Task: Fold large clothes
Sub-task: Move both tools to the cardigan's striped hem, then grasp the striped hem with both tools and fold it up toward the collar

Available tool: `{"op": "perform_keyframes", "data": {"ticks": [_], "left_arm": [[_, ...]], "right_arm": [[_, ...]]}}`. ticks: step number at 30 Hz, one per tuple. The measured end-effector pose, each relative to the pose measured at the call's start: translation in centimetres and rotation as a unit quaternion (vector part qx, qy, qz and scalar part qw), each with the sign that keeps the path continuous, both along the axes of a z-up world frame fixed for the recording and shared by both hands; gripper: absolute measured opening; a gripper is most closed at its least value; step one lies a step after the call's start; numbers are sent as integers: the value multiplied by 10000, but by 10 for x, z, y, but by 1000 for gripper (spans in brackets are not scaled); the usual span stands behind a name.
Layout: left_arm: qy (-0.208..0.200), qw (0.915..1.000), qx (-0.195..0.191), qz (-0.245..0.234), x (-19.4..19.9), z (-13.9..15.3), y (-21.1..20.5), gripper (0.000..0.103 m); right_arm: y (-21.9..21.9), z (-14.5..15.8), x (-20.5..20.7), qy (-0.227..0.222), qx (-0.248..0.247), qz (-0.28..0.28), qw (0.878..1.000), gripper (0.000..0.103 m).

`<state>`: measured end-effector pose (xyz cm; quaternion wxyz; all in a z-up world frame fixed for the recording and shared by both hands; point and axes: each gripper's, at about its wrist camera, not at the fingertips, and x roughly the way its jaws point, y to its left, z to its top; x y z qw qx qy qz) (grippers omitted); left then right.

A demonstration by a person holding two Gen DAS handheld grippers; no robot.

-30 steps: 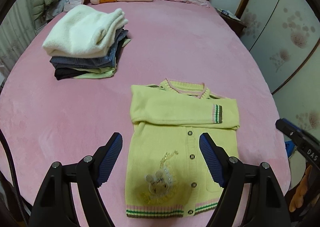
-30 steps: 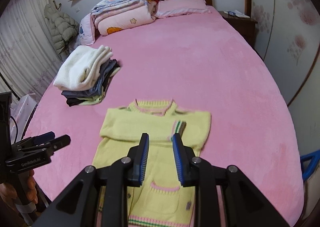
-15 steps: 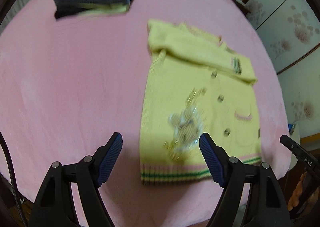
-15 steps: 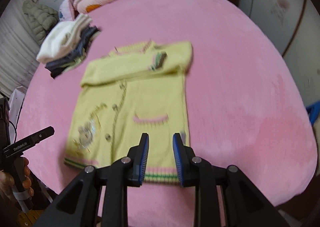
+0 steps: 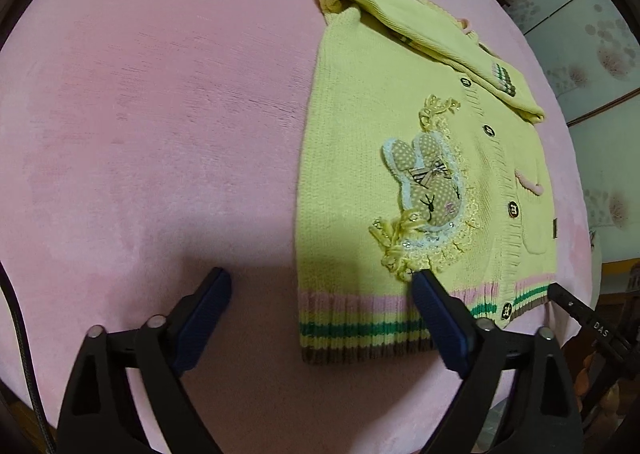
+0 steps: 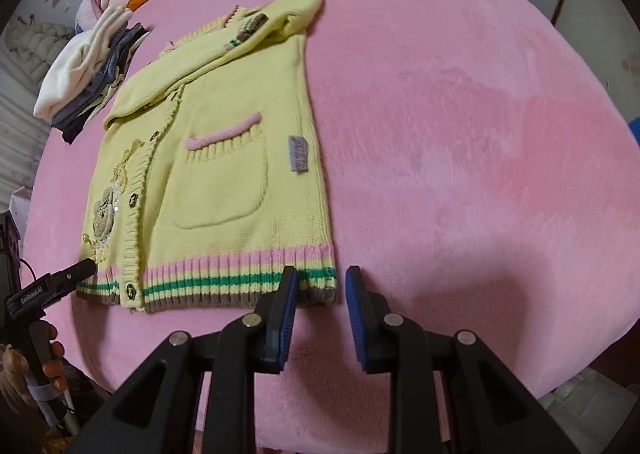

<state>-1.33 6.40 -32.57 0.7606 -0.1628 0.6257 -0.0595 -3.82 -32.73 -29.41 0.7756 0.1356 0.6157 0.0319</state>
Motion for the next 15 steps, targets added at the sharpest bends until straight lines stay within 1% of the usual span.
{"op": "perform_keyframes", "data": {"ticks": [1, 3, 4, 7, 9, 10, 11, 12, 13, 14, 15], "left_arm": [[-20, 10000, -29, 2, 1, -1, -1, 98], [-88, 9999, -97, -32, 0, -2, -3, 102], [-116, 9999, -92, -46, 0, -4, -4, 102], [-218, 9996, -93, -146, -3, -6, -4, 102], [-279, 9994, -128, -183, -3, -7, -5, 102], [-285, 9994, -124, -181, -3, -7, -4, 100], [-284, 9994, -113, -160, -3, -7, -4, 93], [-288, 9995, -91, -125, -3, -6, -2, 79], [-283, 9995, -101, -95, -4, -5, -1, 70], [-275, 9994, -202, -97, -4, -4, 0, 50], [-241, 9991, -326, -111, -5, -4, 2, 21]], "right_arm": [[-1, -2, 0, -11, 54, -11, 10000, 25], [-1, -7, 1, -30, 160, -9, 9999, 30], [0, -9, 0, -42, 201, -4, 9998, 33], [2, -13, 0, -147, 298, 48, 9994, 36], [5, -15, -1, -208, 388, 126, 9990, 36], [6, -15, -1, -215, 415, 156, 9988, 31], [6, -14, 0, -210, 454, 182, 9986, 23], [7, -15, 0, -170, 542, 227, 9981, 17], [7, -15, -1, -167, 530, 235, 9982, 14], [8, -14, -1, -180, 502, 246, 9983, 13], [9, -12, -1, -187, 473, 278, 9983, 12]]}}
